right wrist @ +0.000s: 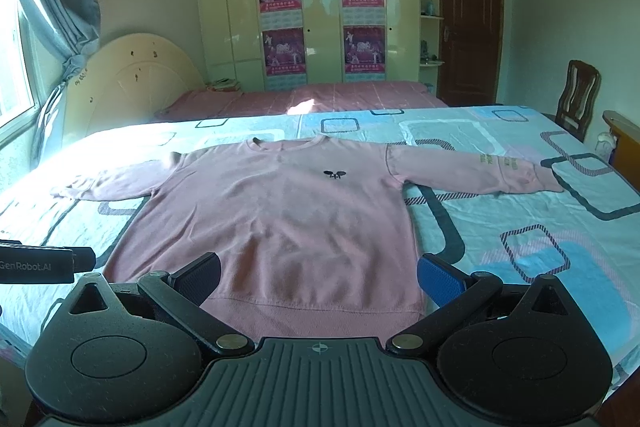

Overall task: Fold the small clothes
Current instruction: 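Move both grippers toward the spread pink sweatshirt, then grasp the sleeve cuff nearest the right gripper with the right gripper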

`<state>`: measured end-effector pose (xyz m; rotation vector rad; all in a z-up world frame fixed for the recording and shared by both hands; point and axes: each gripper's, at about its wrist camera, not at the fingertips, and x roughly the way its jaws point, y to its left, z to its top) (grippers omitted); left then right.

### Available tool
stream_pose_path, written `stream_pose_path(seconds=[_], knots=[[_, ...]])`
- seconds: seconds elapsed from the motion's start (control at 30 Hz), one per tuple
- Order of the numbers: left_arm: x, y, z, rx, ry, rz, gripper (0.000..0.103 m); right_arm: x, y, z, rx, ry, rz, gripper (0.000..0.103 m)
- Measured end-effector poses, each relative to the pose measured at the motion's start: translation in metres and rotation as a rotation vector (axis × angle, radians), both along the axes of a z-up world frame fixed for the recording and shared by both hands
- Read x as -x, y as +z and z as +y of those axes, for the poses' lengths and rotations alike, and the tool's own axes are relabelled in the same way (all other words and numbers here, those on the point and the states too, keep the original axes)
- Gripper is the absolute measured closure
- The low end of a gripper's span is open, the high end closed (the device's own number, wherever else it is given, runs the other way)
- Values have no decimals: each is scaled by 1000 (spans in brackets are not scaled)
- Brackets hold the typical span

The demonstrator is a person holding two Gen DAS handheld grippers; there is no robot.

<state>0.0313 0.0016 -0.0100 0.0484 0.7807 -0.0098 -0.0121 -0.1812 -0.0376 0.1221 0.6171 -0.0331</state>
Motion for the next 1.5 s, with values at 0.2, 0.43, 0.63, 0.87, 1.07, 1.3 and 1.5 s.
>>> stream_pose_path(seconds=[0.2, 0.43, 0.63, 0.87, 1.07, 1.3, 1.5], knots=[[-16, -5, 2, -17, 5, -5, 0, -15, -6, -5, 3, -20, 8, 0], [-49, -15, 3, -26, 5, 23, 0, -39, -15, -14, 6, -44, 1, 0], [-84, -23, 4, -27, -10, 9, 0, -68, -23, -20, 16, -71, 11, 0], [-132, -30, 4, -21, -50, 12, 0, -108, -26, -25, 6, -125, 19, 0], [-174, -34, 4, -28, -82, 4, 0, -143, -26, -24, 22, -176, 28, 0], [-214, -41, -2, -30, -128, -11, 0, -169, -32, -37, 6, -240, 45, 0], [-243, -53, -17, -3, -149, 6, 0, -185, -42, -80, -10, -311, 60, 0]])
